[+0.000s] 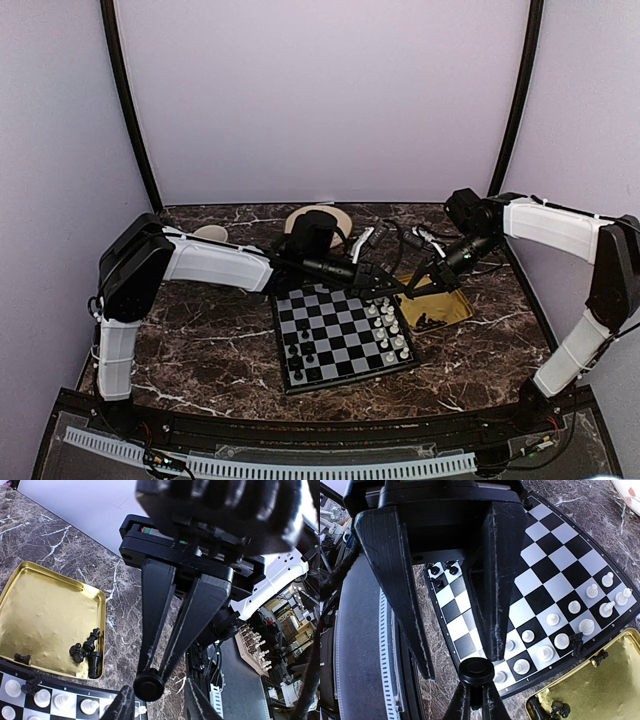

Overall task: Set up the chess pieces on the board
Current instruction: Pass from the right arm to the left

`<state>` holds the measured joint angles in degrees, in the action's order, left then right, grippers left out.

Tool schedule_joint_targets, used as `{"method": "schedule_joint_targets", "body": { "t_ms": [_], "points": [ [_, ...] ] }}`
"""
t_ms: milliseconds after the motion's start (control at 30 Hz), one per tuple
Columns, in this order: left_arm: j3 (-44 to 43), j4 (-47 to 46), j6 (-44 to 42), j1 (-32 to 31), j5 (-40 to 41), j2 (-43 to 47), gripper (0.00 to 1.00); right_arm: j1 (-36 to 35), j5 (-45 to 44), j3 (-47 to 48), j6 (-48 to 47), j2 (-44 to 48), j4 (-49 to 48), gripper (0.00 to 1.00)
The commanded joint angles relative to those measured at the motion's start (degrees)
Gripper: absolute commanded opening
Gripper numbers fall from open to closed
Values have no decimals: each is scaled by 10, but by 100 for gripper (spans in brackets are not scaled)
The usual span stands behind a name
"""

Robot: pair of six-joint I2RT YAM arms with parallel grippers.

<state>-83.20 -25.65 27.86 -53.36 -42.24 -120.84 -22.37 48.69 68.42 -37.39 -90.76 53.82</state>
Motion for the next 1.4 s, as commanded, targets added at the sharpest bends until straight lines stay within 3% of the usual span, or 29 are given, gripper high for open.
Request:
{"method": "schedule_joint_targets", "body": {
  "t_ms": [0,700,1167,1367],
  "points": [
    [-13,-14,8,-4,-23,10,34,-6,9,16,4,-2,-5,6],
    [-17,-12,17,-4,-7,-3,37,-9,22,13,0,-2,-4,6],
    [-8,-32,33,-4,-6,-4,18,-9,26,14,3,-2,-3,7],
    [44,-96,71,8,64,38,17,10,17,10,32,16,-30,22]
  ]
}}
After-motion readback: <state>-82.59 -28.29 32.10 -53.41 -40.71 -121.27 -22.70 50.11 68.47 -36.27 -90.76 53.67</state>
